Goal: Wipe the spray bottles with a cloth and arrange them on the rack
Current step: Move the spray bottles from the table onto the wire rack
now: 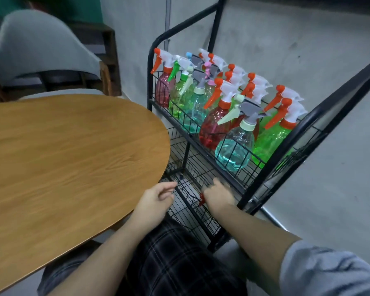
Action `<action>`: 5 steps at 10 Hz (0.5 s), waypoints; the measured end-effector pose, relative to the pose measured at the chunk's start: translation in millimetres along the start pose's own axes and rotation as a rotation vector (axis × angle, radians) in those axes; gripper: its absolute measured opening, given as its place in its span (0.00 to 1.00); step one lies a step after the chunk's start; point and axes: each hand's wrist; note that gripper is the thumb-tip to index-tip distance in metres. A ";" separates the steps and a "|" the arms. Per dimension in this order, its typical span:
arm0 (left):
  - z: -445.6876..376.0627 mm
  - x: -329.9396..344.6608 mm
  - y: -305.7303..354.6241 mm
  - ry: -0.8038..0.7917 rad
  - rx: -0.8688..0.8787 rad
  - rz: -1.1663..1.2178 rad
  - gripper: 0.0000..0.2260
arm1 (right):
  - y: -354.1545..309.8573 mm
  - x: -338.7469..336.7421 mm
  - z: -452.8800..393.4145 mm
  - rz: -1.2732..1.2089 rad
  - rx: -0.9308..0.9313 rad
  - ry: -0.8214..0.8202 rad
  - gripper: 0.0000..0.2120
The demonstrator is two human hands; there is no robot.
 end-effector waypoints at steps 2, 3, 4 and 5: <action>-11.5 5.6 -1.8 -0.042 0.002 0.035 0.14 | 1.1 -9.4 -3.8 -0.187 0.084 -0.073 0.16; -17.0 8.0 -4.5 -0.056 0.007 0.036 0.14 | 6.8 -13.3 -11.7 -0.251 0.084 -0.178 0.15; -20.6 10.4 -5.0 -0.066 0.016 0.046 0.15 | 7.0 -22.6 -15.1 -0.334 0.099 -0.196 0.16; -22.7 12.7 -2.8 -0.078 0.011 0.064 0.15 | 7.4 -18.2 -18.3 -0.368 0.128 -0.220 0.15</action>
Point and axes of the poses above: each hand's wrist, its own z-axis away from the middle knuckle, its own x-axis out of the palm, y = z × x, and after that the axes turned 9 degrees about -z, right-handed
